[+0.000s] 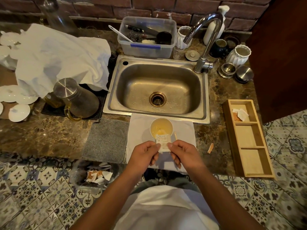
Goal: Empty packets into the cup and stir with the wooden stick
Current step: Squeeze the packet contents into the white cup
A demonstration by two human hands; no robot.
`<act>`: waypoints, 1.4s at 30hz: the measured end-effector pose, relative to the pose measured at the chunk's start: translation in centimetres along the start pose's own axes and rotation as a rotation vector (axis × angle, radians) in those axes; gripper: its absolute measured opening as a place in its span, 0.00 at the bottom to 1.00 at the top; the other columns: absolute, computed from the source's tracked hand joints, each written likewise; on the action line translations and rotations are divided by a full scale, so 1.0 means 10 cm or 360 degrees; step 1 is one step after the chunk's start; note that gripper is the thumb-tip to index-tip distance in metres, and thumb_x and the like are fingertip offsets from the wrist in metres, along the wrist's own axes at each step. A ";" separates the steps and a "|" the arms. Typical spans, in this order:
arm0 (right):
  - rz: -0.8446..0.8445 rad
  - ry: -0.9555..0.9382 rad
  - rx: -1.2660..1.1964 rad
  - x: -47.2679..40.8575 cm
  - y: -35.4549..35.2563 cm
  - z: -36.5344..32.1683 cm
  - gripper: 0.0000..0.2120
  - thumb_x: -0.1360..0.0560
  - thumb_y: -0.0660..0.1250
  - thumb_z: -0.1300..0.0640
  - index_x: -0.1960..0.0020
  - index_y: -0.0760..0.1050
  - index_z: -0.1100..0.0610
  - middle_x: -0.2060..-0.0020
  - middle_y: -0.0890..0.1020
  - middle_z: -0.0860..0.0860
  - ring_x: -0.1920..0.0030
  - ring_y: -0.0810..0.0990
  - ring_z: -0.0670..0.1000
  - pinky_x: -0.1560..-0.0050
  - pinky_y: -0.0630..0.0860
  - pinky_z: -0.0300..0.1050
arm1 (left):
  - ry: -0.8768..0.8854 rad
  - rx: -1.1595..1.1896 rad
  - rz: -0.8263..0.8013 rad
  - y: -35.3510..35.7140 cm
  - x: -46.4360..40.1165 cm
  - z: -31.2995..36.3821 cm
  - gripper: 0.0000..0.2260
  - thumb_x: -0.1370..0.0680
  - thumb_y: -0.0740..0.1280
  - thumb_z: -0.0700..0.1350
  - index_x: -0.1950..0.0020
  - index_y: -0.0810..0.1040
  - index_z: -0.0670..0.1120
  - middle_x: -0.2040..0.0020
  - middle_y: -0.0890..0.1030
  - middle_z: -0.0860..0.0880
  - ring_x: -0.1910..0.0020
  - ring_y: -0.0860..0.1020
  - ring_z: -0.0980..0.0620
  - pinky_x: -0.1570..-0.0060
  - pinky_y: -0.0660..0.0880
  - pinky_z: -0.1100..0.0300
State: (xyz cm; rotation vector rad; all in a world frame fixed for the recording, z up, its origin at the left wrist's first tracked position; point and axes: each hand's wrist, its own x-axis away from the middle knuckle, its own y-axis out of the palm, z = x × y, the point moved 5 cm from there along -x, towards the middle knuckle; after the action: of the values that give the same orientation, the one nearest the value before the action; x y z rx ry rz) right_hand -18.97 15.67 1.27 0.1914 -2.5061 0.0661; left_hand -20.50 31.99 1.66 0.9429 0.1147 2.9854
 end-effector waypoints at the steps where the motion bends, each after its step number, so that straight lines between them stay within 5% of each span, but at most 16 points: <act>1: 0.0007 -0.0014 -0.0006 0.01 -0.02 0.02 0.14 0.19 0.68 0.57 0.64 0.77 0.57 0.74 0.76 0.52 0.76 0.68 0.50 0.72 0.66 0.46 | 0.0015 -0.0014 -0.0014 0.02 0.00 0.00 0.10 0.18 0.66 0.41 0.59 0.79 0.42 0.72 0.75 0.48 0.75 0.69 0.54 0.71 0.67 0.62; 8: -0.0004 -0.0131 -0.0128 0.13 -0.48 0.04 0.10 0.18 0.65 0.61 0.58 0.78 0.62 0.72 0.76 0.54 0.73 0.71 0.50 0.73 0.70 0.44 | 0.0113 -0.0062 -0.0092 0.41 -0.09 0.03 0.06 0.19 0.68 0.40 0.51 0.83 0.38 0.67 0.80 0.45 0.71 0.73 0.52 0.69 0.71 0.62; 22: 0.0271 -0.0003 -0.0143 0.08 -1.56 0.35 0.14 0.20 0.70 0.56 0.65 0.80 0.49 0.72 0.78 0.52 0.73 0.71 0.50 0.72 0.68 0.44 | -0.0031 -0.0513 -0.0225 1.46 -0.53 -0.05 0.12 0.20 0.70 0.46 0.62 0.82 0.44 0.71 0.82 0.51 0.70 0.76 0.51 0.66 0.73 0.61; 27: 0.0401 0.0133 -0.0067 0.07 -1.82 0.61 0.12 0.20 0.70 0.56 0.60 0.80 0.59 0.73 0.78 0.52 0.74 0.71 0.49 0.73 0.67 0.42 | -0.0154 -0.0693 -0.0297 1.79 -0.71 -0.24 0.14 0.20 0.68 0.43 0.59 0.82 0.34 0.74 0.80 0.53 0.76 0.74 0.59 0.70 0.71 0.66; 34: 0.0477 0.0345 0.0033 0.01 -2.00 0.96 0.14 0.20 0.69 0.56 0.58 0.79 0.66 0.75 0.78 0.50 0.77 0.71 0.46 0.75 0.67 0.37 | -0.0106 -0.0900 -0.0429 2.00 -0.93 -0.49 0.13 0.19 0.68 0.42 0.61 0.82 0.37 0.69 0.83 0.48 0.74 0.77 0.53 0.67 0.75 0.63; 42: 0.0519 0.0481 0.0287 -0.10 -1.99 1.17 0.11 0.22 0.71 0.53 0.62 0.80 0.55 0.70 0.83 0.50 0.68 0.80 0.50 0.53 0.82 0.53 | -0.0007 -0.1292 -0.0524 2.02 -1.06 -0.70 0.14 0.20 0.69 0.45 0.63 0.83 0.39 0.67 0.86 0.43 0.74 0.77 0.52 0.62 0.77 0.58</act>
State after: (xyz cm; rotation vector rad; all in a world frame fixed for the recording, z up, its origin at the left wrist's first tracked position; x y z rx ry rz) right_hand -21.93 -5.00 -8.78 -0.1467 -2.2050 0.4233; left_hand -15.56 11.08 -8.72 0.7177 -0.7887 2.3559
